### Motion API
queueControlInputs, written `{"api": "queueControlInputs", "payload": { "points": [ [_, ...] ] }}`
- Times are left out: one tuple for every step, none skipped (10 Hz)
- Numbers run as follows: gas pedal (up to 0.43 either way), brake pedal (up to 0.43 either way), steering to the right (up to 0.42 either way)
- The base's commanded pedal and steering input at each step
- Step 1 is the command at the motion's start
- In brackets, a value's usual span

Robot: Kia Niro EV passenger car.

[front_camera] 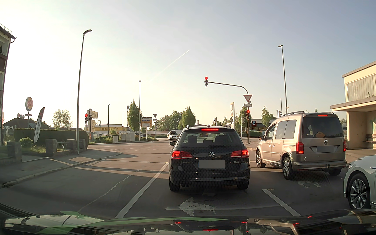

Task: Follow the waypoints while adhering to traffic rules and regulations

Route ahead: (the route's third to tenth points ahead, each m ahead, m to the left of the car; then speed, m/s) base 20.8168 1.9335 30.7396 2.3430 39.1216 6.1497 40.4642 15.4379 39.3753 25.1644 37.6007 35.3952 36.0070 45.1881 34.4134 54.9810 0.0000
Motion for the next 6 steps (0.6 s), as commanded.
{"api": "queueControlInputs", "payload": {
  "points": [
    [0.0,0.494,-0.012],
    [0.0,0.494,-0.012],
    [0.0,0.494,-0.012],
    [0.0,0.494,-0.012],
    [0.0,0.494,-0.012],
    [0.0,0.494,-0.012]
  ]
}}
